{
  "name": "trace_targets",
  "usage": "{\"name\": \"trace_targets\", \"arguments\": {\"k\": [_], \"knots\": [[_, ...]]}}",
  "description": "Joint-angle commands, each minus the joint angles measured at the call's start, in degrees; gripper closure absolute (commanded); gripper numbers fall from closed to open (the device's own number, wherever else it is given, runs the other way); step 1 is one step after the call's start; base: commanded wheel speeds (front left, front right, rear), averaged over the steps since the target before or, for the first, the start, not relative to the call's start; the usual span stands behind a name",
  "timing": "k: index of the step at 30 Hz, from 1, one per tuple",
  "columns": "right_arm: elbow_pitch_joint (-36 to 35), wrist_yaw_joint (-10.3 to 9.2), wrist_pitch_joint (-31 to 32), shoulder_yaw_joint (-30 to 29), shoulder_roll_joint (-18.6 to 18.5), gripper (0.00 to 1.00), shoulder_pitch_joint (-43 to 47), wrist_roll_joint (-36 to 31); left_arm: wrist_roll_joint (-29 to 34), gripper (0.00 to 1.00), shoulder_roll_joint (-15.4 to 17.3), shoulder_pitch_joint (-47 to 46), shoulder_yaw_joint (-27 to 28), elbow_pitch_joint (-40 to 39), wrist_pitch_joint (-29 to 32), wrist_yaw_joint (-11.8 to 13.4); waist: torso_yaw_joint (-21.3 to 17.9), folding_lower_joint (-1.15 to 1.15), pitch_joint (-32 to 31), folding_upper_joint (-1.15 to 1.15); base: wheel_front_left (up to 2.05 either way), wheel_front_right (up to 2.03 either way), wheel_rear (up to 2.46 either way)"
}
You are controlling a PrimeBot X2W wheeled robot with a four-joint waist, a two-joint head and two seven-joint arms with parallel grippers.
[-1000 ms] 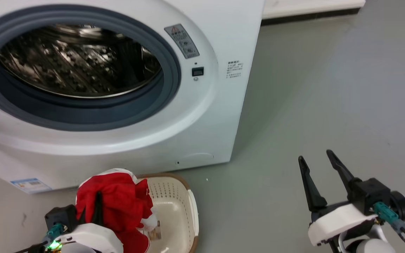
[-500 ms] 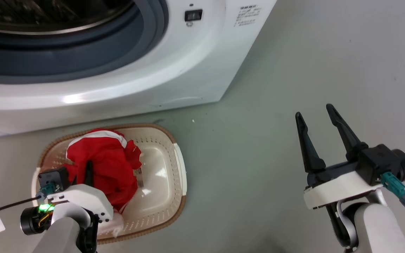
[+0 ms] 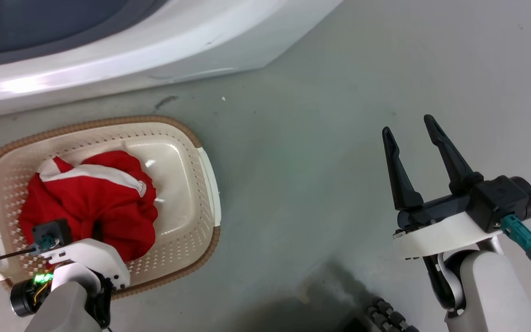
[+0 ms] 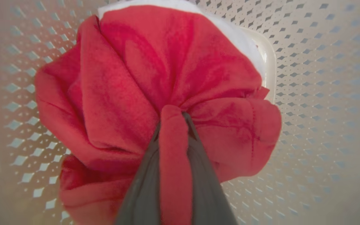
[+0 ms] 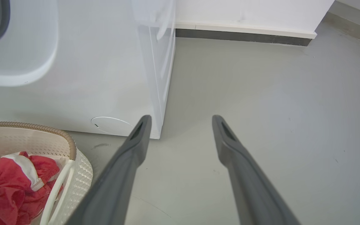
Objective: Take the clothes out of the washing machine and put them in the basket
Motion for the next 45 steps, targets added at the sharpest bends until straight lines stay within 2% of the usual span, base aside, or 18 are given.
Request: {"name": "trace_targets", "arguments": {"k": [1,5,6,7,8,14,23,29,36,45], "knots": [[-0.1,-0.06,-0.4,0.1,0.1,0.00,-1.4,0.4,0.2,1.00,0.1,-0.9,0.3,0.8,-0.1,-0.2,-0.7,-0.01,1.4,0.00,0.00,0.00,0.00],[0.6,-0.06,-0.8,0.6,0.1,0.00,-1.6,0.6,0.7,1.00,0.0,-2.6,0.9,5.0,-0.1,-1.1,-0.8,-0.01,2.3,0.00,0.00,0.00,0.00],[0.7,-0.06,-0.9,0.6,0.1,0.00,-1.7,0.6,0.8,0.69,0.0,-2.8,1.1,5.3,-0.1,-1.3,-0.8,-0.01,2.2,0.00,0.00,0.00,0.00],[1.0,-0.06,-0.9,0.5,0.1,0.00,-1.8,0.6,0.9,0.31,0.0,-3.0,1.2,5.4,-0.1,-1.4,-0.6,-0.01,2.0,0.00,0.00,0.00,0.00],[1.2,-0.06,-0.9,0.5,0.1,0.00,-1.8,0.6,1.2,0.00,-0.2,-3.1,1.2,5.5,-0.1,-1.4,-0.4,-0.01,1.7,0.00,0.00,0.00,0.00],[3.0,-0.06,-1.3,0.5,0.1,0.00,-1.4,0.1,2.5,0.00,-1.2,-1.2,2.6,4.0,-0.1,-1.4,0.8,-0.01,-3.7,0.00,0.00,0.00,0.00],[6.2,-0.06,-0.1,-0.7,0.1,0.00,2.6,-0.9,4.5,0.00,-4.9,6.9,6.3,0.2,-0.1,-1.6,3.6,-0.01,-18.8,0.00,0.00,0.00,0.00],[6.8,-0.06,1.6,-2.3,0.1,0.00,5.8,-2.1,6.9,0.00,-7.2,12.5,9.2,-3.6,-0.1,-1.5,5.8,-0.01,-26.5,0.00,0.00,0.00,0.00],[6.4,-0.06,3.1,-4.5,0.1,0.00,9.4,-3.0,11.6,0.00,-9.6,18.6,12.5,-12.1,-0.1,-1.6,8.7,-0.01,-33.2,0.00,0.00,0.00,0.00],[4.5,-0.06,5.2,-5.7,0.1,0.00,13.5,-3.9,19.9,0.00,-11.0,22.7,14.5,-27.1,-0.1,-2.7,12.9,-0.01,-38.8,0.00,0.00,0.00,0.00]]}}
